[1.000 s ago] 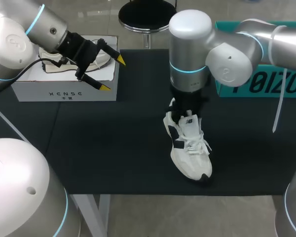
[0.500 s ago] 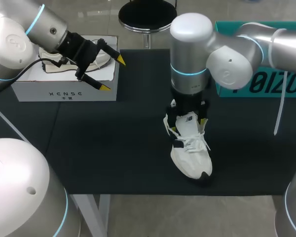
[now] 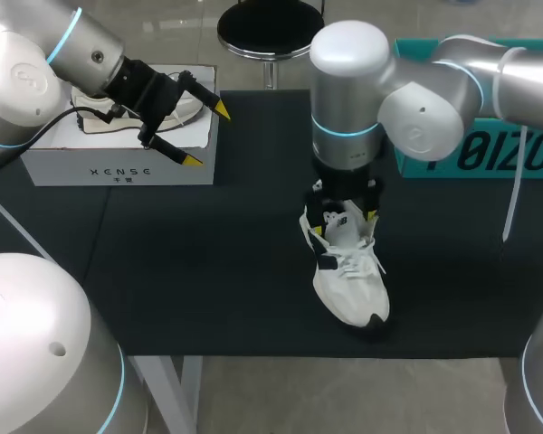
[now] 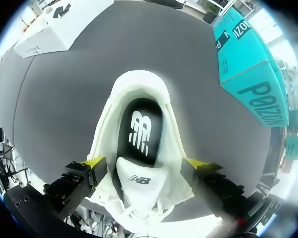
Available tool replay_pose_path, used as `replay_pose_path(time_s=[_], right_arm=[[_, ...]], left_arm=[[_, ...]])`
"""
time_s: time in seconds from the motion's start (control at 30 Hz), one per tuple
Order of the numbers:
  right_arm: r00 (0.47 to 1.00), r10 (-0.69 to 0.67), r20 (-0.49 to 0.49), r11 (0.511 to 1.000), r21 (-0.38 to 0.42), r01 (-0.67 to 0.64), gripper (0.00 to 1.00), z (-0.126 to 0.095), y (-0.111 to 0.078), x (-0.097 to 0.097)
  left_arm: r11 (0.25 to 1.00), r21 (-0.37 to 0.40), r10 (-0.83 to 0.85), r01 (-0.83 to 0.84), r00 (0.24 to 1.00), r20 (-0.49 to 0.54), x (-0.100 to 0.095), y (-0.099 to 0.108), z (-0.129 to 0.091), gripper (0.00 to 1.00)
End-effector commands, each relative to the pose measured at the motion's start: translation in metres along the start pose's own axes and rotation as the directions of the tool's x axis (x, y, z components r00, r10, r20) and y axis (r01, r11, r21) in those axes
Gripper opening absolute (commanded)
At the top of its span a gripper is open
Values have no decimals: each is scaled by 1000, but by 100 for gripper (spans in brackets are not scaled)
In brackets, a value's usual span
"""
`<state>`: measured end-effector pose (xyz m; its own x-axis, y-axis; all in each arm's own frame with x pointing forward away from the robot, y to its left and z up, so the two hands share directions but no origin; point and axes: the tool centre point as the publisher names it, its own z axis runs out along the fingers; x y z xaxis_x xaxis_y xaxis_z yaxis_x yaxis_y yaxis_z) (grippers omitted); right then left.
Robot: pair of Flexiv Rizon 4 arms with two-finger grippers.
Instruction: Take the shoe out of the shoebox, open the shoe tongue, remove and reinsert the insole, then place the shoe into the shoebox
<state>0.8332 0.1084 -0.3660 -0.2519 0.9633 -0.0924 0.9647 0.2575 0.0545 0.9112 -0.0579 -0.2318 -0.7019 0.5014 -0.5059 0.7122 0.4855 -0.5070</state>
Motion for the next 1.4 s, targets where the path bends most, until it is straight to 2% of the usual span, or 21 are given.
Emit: replay_pose_path(time_s=[0.03, 0.27, 0.43, 0.53, 0.57, 0.6, 0.63, 0.83, 1.03, 1.23, 1.4], right_arm=[[1000, 0, 6, 1000, -7, 0, 100, -3, -1, 0], [1000, 15, 16, 999, -49, -14, 100, -19, 4, -4], [999, 17, 40, 997, -78, -14, 100, -40, 14, -13], [998, 11, 54, 996, -93, -6, 98, -54, 13, -15], [998, 13, 55, 995, -99, -8, 42, -56, 11, -16], [998, 13, 57, 995, -103, -7, 3, -58, 9, -16], [998, 12, 57, 995, -104, -6, 0, -60, 6, -15], [999, 5, 45, 997, -79, -1, 0, -65, -14, -9], [1000, 17, 17, 999, -35, -17, 0, -54, -34, 1], [1000, 21, -15, 1000, 4, -21, 0, -37, -42, 17], [999, 28, -32, 1000, 15, -28, 0, -22, -42, 22]], left_arm=[[1000, -3, 1, -1, 1000, -3, -1, 0, 0, 100], [1000, -3, 1, -1, 1000, -3, -1, 0, 0, 100], [1000, -3, 1, -1, 1000, -3, -1, 0, 0, 100], [1000, -3, 1, -1, 1000, -3, -1, 0, 0, 100], [1000, -3, 1, -1, 1000, -3, -1, 0, 0, 100], [1000, -3, 1, -1, 1000, -3, -1, 0, 0, 100], [1000, -3, 1, -1, 1000, -3, -1, 0, 0, 100], [1000, -3, 1, -1, 1000, -3, -1, 0, 0, 100], [1000, -3, 1, -1, 1000, -3, -1, 0, 0, 100], [1000, -3, 1, -1, 1000, -3, -1, 0, 0, 100], [1000, -3, 1, -1, 1000, -3, -1, 0, 0, 100]])
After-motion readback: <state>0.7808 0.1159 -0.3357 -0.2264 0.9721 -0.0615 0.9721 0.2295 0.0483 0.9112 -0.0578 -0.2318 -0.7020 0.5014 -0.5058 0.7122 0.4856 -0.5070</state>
